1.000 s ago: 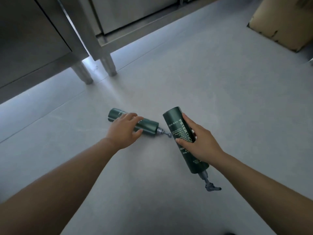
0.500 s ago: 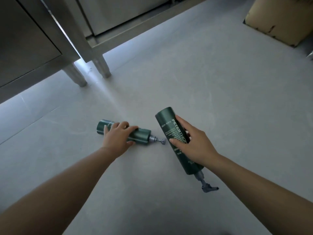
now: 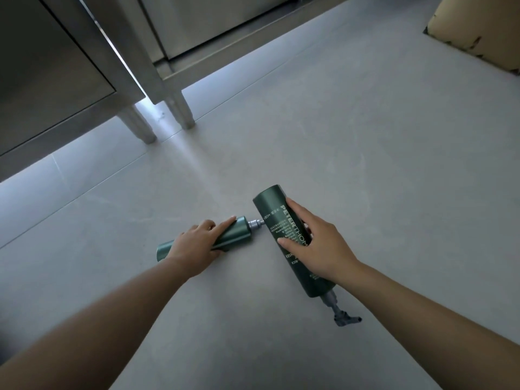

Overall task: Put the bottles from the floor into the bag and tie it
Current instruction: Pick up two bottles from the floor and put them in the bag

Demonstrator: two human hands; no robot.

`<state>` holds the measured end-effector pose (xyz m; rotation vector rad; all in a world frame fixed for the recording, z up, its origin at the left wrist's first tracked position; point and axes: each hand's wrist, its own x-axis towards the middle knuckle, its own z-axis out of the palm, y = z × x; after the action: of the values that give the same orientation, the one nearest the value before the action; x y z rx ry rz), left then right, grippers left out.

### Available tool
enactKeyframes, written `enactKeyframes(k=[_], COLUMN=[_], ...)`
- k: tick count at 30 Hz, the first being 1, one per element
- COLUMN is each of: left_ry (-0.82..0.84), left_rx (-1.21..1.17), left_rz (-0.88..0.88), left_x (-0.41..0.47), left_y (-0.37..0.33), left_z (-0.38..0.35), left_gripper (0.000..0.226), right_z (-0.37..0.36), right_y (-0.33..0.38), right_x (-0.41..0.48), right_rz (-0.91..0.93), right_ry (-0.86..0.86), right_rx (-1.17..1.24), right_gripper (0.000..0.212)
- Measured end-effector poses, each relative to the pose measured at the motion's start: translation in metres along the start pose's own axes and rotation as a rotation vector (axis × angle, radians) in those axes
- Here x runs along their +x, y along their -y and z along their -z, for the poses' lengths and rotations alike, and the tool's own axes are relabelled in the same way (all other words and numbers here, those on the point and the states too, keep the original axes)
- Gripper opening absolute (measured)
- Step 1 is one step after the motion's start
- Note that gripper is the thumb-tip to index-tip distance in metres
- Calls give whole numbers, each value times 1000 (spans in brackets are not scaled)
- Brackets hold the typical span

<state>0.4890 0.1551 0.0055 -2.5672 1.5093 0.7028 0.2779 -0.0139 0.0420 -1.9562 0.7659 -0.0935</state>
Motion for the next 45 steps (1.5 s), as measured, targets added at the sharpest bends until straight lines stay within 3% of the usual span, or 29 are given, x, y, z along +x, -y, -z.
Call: enactKeyframes(k=[6,10,17,22,29,34,45], left_ry=[11,-98,-230,-390,-573,-546,-701], left_rx=[-156,-287,-250,-362,-529,-588,-482], left_rz=[145,308,542,715,714,637,680], left_x=[-10,-33,-99,-168,-255,-307,-414], left_y=[7,30,60,83,129,158,244], left_z=[9,35,85,92,84,73,40], left_gripper=[78,79,81,80,71,77,82], right_z=[-9,-35,-91,-105,-146,-177,-269], right_y=[6,26,100,167,206,242,338], right_x=[12,29,57,63,31,3,-82], right_rz=[17,46,143,300,326,374,375], right_ry=[-7,46,226,348,425,421,507], right_rx=[64,139,249,175,104,31,-85], right_gripper=[75,75,73,71,71,68,64])
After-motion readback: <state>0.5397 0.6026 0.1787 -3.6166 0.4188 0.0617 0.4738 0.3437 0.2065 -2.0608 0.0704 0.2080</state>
